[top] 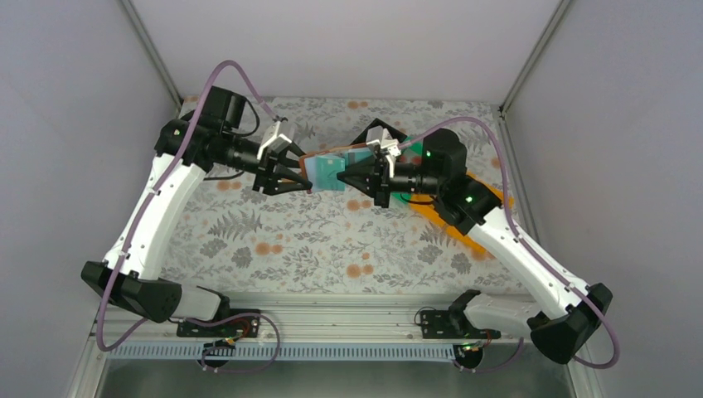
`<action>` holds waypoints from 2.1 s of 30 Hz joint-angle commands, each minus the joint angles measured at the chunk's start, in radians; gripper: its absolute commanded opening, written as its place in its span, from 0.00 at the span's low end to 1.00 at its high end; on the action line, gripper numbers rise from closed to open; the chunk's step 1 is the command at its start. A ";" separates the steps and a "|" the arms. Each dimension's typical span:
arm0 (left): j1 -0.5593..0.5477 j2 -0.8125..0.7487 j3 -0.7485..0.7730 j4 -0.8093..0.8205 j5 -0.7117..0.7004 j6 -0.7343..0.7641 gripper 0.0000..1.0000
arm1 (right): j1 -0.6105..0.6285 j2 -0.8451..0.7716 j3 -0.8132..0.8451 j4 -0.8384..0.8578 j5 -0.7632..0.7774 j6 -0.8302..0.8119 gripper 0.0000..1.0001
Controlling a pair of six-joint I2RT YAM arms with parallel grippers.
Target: Take the credit cards out of the card holder
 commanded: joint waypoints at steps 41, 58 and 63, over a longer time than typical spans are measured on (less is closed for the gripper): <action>-0.051 0.009 -0.020 0.036 0.017 0.001 0.02 | -0.047 0.074 -0.029 0.107 -0.048 0.055 0.07; -0.051 0.007 -0.019 0.035 -0.003 0.000 0.04 | -0.005 0.040 -0.042 0.133 -0.061 0.028 0.04; -0.051 0.008 -0.027 0.034 -0.003 0.000 0.16 | -0.037 -0.005 -0.034 0.051 -0.013 -0.003 0.04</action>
